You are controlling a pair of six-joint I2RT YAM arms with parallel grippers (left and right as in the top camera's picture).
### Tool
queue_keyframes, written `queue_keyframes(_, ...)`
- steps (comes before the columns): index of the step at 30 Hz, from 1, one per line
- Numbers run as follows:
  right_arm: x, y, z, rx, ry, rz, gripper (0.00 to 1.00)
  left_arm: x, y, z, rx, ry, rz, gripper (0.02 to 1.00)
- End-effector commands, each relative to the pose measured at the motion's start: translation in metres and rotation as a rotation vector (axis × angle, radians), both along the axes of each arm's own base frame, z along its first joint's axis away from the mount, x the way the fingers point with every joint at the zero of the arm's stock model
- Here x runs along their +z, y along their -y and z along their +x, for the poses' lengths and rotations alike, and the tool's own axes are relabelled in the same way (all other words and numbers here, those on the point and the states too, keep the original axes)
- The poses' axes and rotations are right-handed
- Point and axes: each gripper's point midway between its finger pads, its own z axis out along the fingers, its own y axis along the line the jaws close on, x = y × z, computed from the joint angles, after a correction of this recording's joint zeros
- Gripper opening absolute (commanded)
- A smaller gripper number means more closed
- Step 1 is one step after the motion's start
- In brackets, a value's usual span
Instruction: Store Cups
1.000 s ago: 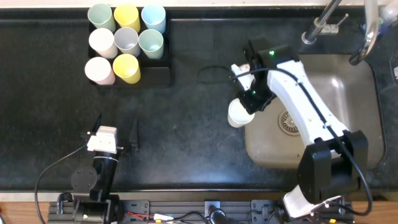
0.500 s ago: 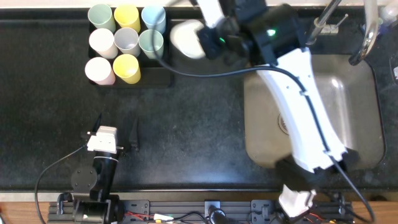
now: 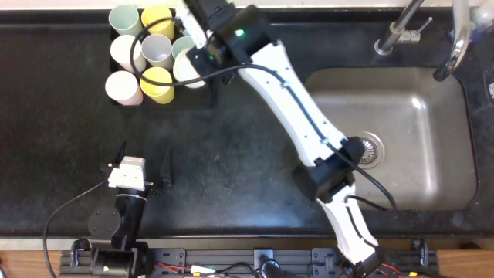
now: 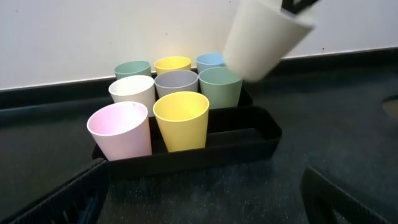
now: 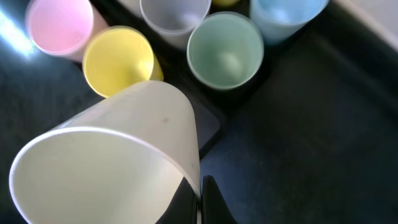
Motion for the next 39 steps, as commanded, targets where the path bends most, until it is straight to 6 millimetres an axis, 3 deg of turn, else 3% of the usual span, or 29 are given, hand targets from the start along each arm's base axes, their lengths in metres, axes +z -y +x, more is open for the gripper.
queue_keyframes(1, -0.008, 0.000, 0.004, 0.007, 0.019, -0.040, 0.045, 0.000, 0.002, 0.000, -0.007, 0.006, 0.015, 0.998)
queue_keyframes(13, -0.050, -0.005, 0.010, 0.023, -0.021, -0.110, 0.042, 0.000, 0.002, 0.000, -0.007, 0.006, 0.015, 1.000)
queue_keyframes(28, -0.075, -0.008, 0.020, 0.043, 0.002, -0.168, 0.042, 0.000, 0.002, 0.000, -0.007, 0.006, 0.015, 0.998)
queue_keyframes(39, -0.093, -0.015, 0.014, 0.099, -0.010, -0.208, 0.042, 0.000, 0.002, 0.000, -0.007, 0.006, 0.015, 1.000)
